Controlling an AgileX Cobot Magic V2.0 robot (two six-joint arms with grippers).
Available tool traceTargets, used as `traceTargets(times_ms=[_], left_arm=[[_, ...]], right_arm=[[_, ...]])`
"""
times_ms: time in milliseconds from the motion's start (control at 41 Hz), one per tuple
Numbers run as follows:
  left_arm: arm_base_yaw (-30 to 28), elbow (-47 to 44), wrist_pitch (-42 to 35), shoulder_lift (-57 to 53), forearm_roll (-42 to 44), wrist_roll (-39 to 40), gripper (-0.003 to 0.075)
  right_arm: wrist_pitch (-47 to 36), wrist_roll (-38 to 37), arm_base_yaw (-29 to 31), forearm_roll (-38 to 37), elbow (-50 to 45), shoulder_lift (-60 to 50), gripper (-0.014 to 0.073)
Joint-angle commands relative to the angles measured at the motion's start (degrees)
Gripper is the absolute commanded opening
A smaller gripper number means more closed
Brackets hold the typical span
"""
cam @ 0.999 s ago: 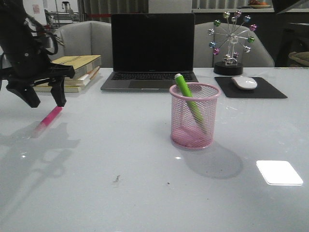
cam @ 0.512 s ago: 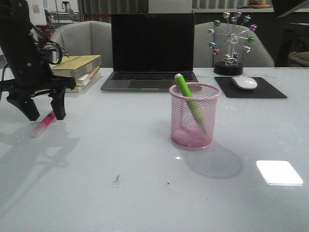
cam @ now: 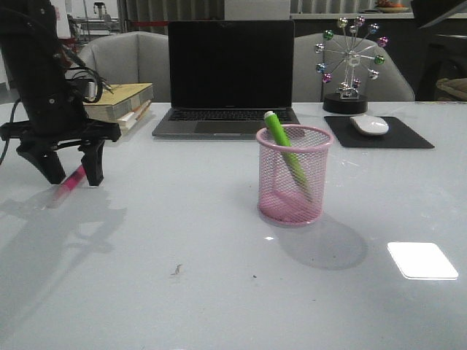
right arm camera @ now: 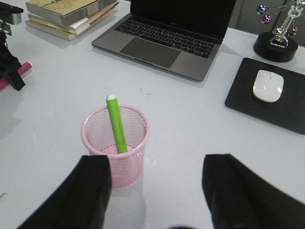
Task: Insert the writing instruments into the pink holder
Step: 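Close the left gripper on the pink marker and lift it, then carry the pink marker with the left gripper over the pink holder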
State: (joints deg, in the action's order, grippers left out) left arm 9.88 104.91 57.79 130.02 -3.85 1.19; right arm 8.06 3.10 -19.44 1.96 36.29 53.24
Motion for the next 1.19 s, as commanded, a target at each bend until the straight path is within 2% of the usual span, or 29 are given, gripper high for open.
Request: traceTargets(times_ms=[0, 97, 146, 268, 317, 707, 1023, 1170], left_arm=[[0.17, 1.4, 0.67, -2.09, -0.62, 0.79, 0.0455], [0.17, 1.4, 0.67, -2.0, -0.6, 0.79, 0.0454], [0.17, 1.4, 0.56, -2.0, -0.6, 0.79, 0.0417], [0.17, 1.4, 0.56, -2.0, -0.6, 0.79, 0.0163], [0.17, 1.4, 0.48, -2.0, -0.6, 0.79, 0.0087], [0.17, 4.54, -2.69, -2.85, -0.94, -0.02, 0.0097], [0.17, 4.69, -11.79, -12.17, -1.32, -0.02, 0.0097], [1.04, 4.69, -13.99, -15.82, -2.31, -2.43, 0.0097]], right_arm=[[-4.31, 0.22, 0.29, -0.69, 1.55, -1.08, 0.0522], [-4.27, 0.22, 0.29, -0.69, 1.55, -1.08, 0.0522], [-4.27, 0.22, 0.29, -0.69, 1.55, -1.08, 0.0522], [-4.27, 0.22, 0.29, -0.69, 1.55, -1.08, 0.0522], [-4.27, 0.22, 0.29, -0.69, 1.55, -1.08, 0.0522], [-4.1, 0.22, 0.29, -0.69, 1.55, -1.08, 0.0522], [-1.67, 0.22, 0.29, -0.69, 1.55, -1.08, 0.0522], [-1.67, 0.22, 0.29, -0.69, 1.55, -1.08, 0.0522]])
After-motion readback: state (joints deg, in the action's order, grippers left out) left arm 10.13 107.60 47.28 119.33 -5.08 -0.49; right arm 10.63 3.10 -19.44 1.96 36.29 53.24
